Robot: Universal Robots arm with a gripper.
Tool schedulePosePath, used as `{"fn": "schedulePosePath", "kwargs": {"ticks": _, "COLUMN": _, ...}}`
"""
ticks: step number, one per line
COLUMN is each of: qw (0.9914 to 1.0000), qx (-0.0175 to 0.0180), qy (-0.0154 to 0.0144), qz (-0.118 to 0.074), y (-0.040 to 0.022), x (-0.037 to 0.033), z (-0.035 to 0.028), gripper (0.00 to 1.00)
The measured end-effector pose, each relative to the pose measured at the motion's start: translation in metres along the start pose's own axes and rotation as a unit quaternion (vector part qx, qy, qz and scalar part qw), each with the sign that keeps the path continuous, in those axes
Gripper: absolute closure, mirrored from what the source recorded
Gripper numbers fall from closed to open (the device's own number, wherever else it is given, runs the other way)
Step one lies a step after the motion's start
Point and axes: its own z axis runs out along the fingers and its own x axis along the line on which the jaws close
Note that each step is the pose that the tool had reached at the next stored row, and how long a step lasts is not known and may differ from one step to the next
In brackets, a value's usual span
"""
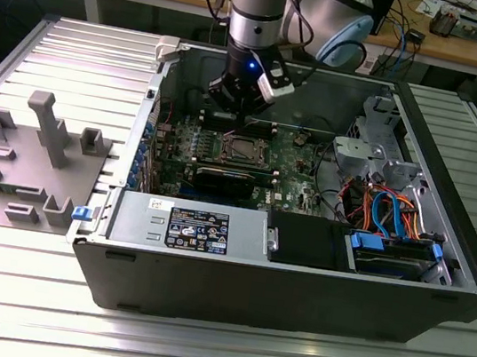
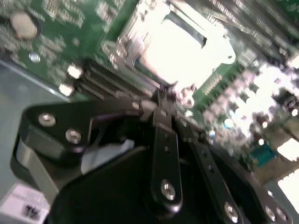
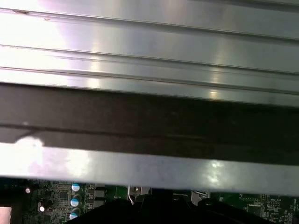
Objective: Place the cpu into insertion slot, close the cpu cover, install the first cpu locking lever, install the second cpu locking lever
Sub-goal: 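Install the first cpu locking lever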
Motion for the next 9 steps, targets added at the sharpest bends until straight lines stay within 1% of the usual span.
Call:
{"fn": "schedulePosePath", "kwargs": {"ticks": 1, "qw": 1.00000, "qx": 0.0000, "qy": 0.0000, "qz": 0.000, "y": 0.0006, "x": 0.0025, "z": -0.0001, "gripper": 0.89}}
{"fn": "schedulePosePath", "kwargs": {"ticks": 2, "qw": 1.00000, "qx": 0.0001, "qy": 0.0000, "qz": 0.000, "y": 0.0014, "x": 0.0032, "z": 0.0000, "gripper": 0.89}}
{"fn": "schedulePosePath", "kwargs": {"ticks": 7, "qw": 1.00000, "qx": -0.0001, "qy": -0.0001, "qz": -0.002, "y": 0.0064, "x": 0.0027, "z": 0.0016, "gripper": 0.89}}
{"fn": "schedulePosePath", "kwargs": {"ticks": 9, "qw": 1.00000, "qx": -0.0002, "qy": -0.0001, "qz": -0.002, "y": 0.0071, "x": 0.0026, "z": 0.0026, "gripper": 0.89}}
